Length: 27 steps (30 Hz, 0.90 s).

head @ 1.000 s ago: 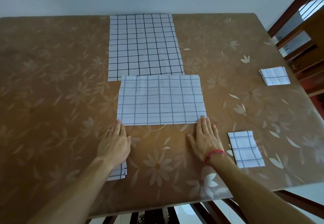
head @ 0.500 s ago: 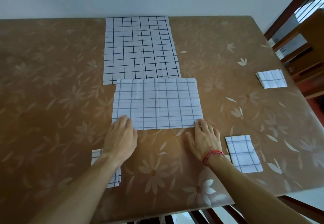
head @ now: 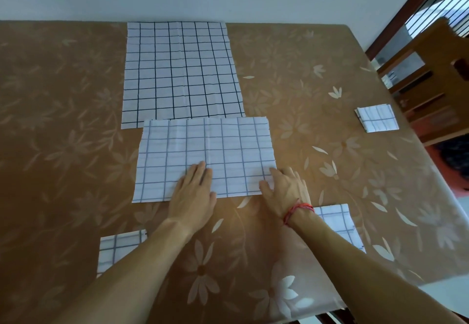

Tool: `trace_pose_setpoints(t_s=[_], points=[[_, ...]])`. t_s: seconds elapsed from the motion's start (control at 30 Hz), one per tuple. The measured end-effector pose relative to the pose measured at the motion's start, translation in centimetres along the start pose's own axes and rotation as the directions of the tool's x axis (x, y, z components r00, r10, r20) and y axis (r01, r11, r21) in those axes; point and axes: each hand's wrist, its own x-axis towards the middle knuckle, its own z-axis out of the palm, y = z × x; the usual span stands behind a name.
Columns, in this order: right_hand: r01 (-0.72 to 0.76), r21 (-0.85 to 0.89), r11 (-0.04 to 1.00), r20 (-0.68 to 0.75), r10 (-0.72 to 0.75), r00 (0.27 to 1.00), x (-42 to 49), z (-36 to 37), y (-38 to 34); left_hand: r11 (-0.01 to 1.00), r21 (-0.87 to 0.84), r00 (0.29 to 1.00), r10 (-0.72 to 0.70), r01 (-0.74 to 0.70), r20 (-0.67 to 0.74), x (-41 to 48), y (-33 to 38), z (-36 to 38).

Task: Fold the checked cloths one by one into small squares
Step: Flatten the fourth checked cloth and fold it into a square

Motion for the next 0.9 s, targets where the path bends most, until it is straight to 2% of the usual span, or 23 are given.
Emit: trace_pose_setpoints(t_s=[0.13,0.3,0.57,0.77,0.83,0.9], points=[[-0.151,0.272,0.950,-0.015,0.161,0.987,3.5,-0.8,-0.3,0.999,-0.039,1.000,0.003,-0.004,-0.015,0.2,-0.2,0.1],[-0.381,0.617,0.689,0.144,0.378,0.915,6.6,-1.8,-1.2,0.999,-0.052,1.000,-0.009,0.007,-0.023,0.3,-0.2,0.3],[-0.478,0.677,0.559,0.206,0.480,0.853,9.0,-1.8,-1.8,0.998,-0.059,0.999,-0.001,-0.002,-0.037,0.3,-0.3,0.2],[-0.556,0.726,0.405,0.354,0.473,0.807,9.2,-1.9,-1.4,0.998,-0.059,0.999,0.007,-0.009,-0.044,0.4,-0.4,0.3],[-0.558,0.734,0.388,0.375,0.453,0.809,8.9,-1.7,-1.1,0.998,-0.056,0.999,0.012,-0.015,-0.044,0.3,-0.4,0.2],[-0.530,0.736,0.421,0.347,0.438,0.829,8.6,-1.7,-1.0,0.998,-0.053,0.999,0.022,-0.025,-0.041,0.3,-0.4,0.1]])
